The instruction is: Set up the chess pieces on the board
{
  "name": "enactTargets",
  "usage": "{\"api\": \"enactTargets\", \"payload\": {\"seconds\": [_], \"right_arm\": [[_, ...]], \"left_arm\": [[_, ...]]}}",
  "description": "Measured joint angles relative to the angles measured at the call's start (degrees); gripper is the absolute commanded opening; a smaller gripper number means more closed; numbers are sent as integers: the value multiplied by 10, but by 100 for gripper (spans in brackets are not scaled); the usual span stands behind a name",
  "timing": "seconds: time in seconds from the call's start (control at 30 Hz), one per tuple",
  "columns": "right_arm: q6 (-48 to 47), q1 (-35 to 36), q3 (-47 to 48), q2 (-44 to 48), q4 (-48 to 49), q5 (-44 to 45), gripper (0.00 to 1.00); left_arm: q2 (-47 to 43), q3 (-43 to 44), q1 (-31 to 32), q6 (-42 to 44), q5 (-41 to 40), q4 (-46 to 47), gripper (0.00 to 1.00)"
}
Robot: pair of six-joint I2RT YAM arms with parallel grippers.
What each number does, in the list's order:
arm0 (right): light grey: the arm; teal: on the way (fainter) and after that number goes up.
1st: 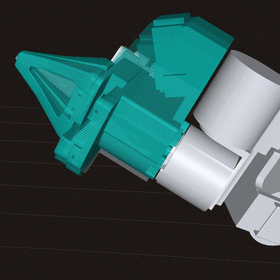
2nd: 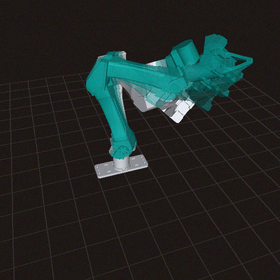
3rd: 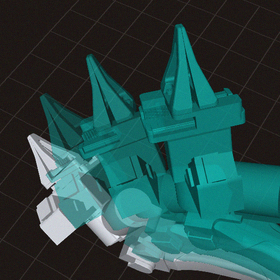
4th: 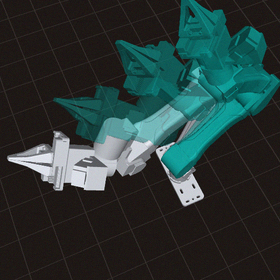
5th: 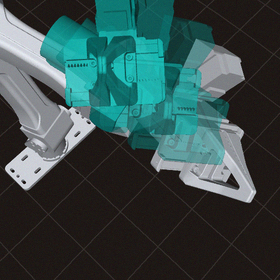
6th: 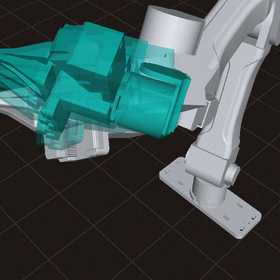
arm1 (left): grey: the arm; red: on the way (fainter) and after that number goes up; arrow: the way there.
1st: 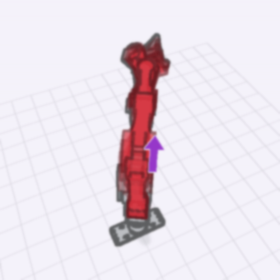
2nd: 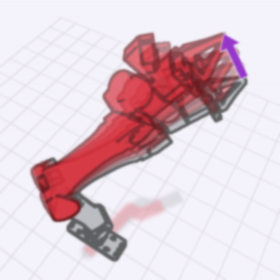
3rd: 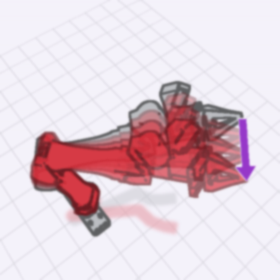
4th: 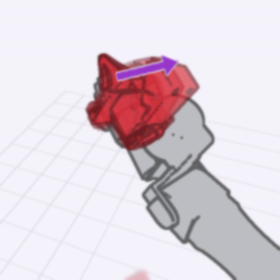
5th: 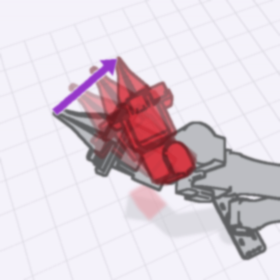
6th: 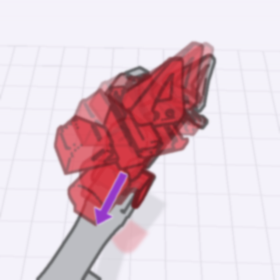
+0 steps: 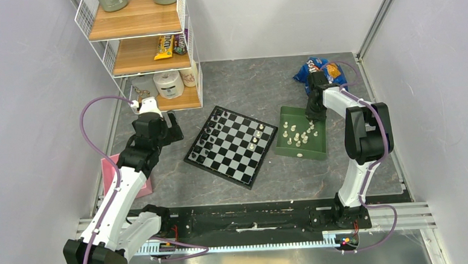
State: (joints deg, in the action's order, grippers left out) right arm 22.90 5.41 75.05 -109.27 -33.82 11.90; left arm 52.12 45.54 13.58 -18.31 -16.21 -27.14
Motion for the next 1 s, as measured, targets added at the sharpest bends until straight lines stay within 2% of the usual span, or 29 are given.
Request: {"api": "enactTargets", "payload": {"seconds": [0.37,0.47,0.63,0.8,1.0], "right_arm": [[0,0,0,13,-5,-13,6],[0,2,0,41,-14,-21,1],[0,21,0,103,-31,-31,0],[6,85,0,154,-44,-44,0],[34,202,0,171,-44,-56,0]], "left_arm": [[0,0,0,0,0,0,95],[0,0,0,0,0,0,95],[0,0,0,0,0,0,95],[0,0,0,0,0,0,95],[0,0,0,0,1,0,95]]}}
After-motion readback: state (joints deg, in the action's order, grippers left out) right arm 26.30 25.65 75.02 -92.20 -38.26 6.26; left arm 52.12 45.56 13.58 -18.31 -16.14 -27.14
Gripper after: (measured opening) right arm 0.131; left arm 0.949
